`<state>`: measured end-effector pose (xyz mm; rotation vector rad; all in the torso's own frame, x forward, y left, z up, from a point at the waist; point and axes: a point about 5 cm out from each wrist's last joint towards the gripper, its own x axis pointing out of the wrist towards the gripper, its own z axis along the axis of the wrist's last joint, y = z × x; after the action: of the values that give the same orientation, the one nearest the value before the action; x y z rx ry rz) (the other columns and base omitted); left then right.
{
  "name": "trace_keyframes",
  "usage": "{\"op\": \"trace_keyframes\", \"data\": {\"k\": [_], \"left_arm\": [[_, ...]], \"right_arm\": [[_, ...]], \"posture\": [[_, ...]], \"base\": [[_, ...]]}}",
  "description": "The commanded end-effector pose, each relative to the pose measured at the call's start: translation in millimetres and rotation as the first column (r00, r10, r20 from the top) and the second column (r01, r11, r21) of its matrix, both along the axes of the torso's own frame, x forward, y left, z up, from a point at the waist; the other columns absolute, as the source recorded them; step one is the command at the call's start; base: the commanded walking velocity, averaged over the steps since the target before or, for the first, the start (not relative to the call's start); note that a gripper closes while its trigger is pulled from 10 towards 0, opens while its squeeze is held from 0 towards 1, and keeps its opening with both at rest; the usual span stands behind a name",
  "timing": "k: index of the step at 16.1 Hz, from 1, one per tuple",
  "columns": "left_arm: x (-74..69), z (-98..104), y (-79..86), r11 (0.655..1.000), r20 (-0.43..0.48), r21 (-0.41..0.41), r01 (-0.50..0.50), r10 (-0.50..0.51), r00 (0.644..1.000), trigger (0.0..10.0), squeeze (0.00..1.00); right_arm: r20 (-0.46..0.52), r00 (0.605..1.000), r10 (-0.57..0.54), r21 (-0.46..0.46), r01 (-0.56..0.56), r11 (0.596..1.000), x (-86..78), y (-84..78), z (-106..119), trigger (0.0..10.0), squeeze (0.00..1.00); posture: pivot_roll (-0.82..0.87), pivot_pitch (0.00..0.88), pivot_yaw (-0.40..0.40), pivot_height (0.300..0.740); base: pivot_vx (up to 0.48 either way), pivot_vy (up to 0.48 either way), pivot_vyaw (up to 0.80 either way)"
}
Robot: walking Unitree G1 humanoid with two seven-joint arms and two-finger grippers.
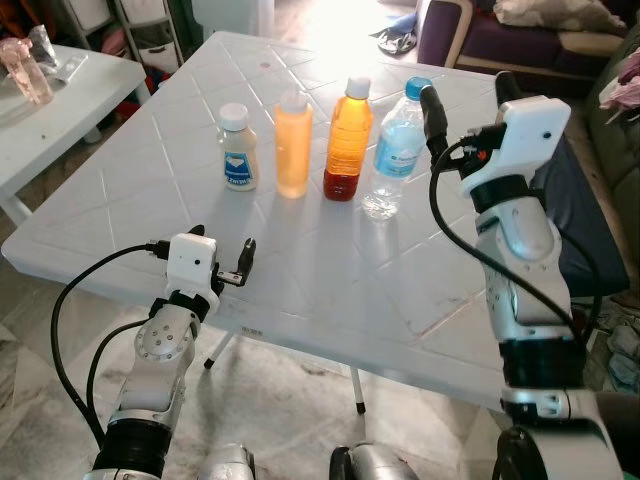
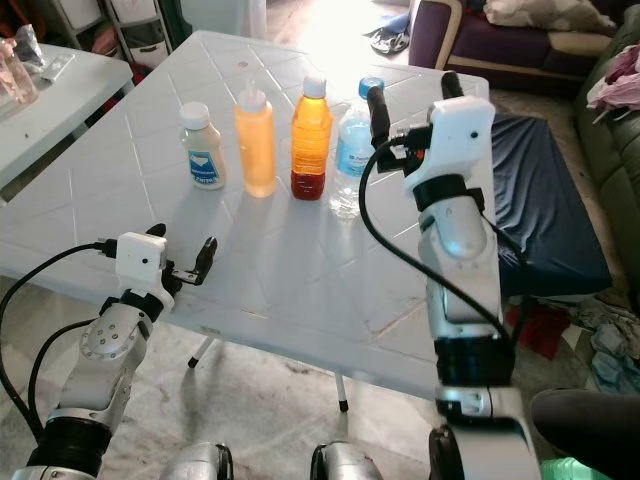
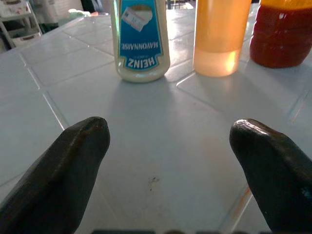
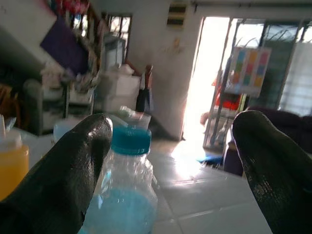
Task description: Restocking fridge
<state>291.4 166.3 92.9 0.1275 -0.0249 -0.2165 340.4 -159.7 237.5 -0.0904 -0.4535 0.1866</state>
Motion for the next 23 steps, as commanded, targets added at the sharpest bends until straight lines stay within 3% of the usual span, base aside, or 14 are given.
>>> {"op": "trace_keyframes", "data": {"k": [1, 6, 13, 14, 15, 16, 19, 23], "left_arm": [[-2.7, 0, 0.8, 1.0, -0.002, 0.013, 0.009, -0.009, 1.0, 10.0, 0.0], [-5.5, -1, 0.9, 1.0, -0.01, 0.017, 0.003, -0.003, 1.0, 10.0, 0.0], [-3.2, 1, -4.8, 0.999, -0.001, 0.032, 0.024, -0.024, 1.0, 10.0, 0.0], [-3.9, 1, -4.7, 0.999, -0.002, 0.034, 0.022, -0.022, 1.0, 10.0, 0.0], [-4.2, 0, -3.9, 0.999, -0.002, 0.034, 0.017, -0.017, 1.0, 10.0, 0.0], [-4.2, 0, -3.8, 0.999, -0.003, 0.034, 0.013, -0.013, 1.0, 10.0, 0.0], [-5.0, 0, -5.6, 0.999, -0.003, 0.035, 0.016, -0.016, 1.0, 10.0, 0.0], [-5.2, -1, -5.5, 0.999, -0.006, 0.036, 0.017, -0.017, 1.0, 10.0, 0.0]], "right_arm": [[-0.016, 1.0, 0.007, -0.003, -0.007, 1.0, 5.7, -4.1, 4, 10.0, 0.0], [-0.091, 0.989, 0.114, 0.008, -0.114, 0.993, 24.0, 10.0, 8, 10.0, 0.0], [-0.123, 0.97, 0.21, 0.001, -0.211, 0.977, 35.7, 21.9, 18, 10.0, 0.0], [-0.125, 0.967, 0.223, 0.001, -0.225, 0.974, 36.5, 24.3, 20, 2.4, 0.0], [-0.133, 0.963, 0.233, -0.01, -0.236, 0.972, 37.3, 27.3, 20, 0.6, 0.0], [-0.143, 0.961, 0.235, -0.024, -0.241, 0.97, 37.6, 30.0, 19, 0.0, 0.0], [-0.173, 0.958, 0.23, -0.05, -0.242, 0.969, 38.1, 32.8, 14, 0.0, 0.0], [-0.227, 0.962, 0.148, -0.063, -0.167, 0.984, 40.6, 21.9, 6, 0.0, 0.0]], "posture": [[0.04, 0.156, -0.031, 0.74], [0.06, 0.155, -0.036, 0.74], [0.06, 0.148, -0.035, 0.74], [0.06, 0.148, -0.035, 0.74], [0.06, 0.148, -0.038, 0.74], [0.06, 0.146, -0.039, 0.74], [0.06, 0.146, -0.039, 0.74], [0.06, 0.146, -0.038, 0.74]], "base": [[0.0, 0.0, 0.0], [0.0, 0.0, 0.0], [0.0, 0.0, 0.0], [0.0, 0.0, 0.0], [0.0, 0.0, 0.0], [0.0, 0.0, 0.0], [0.0, 0.0, 0.0], [0.0, 0.0, 0.0]]}}
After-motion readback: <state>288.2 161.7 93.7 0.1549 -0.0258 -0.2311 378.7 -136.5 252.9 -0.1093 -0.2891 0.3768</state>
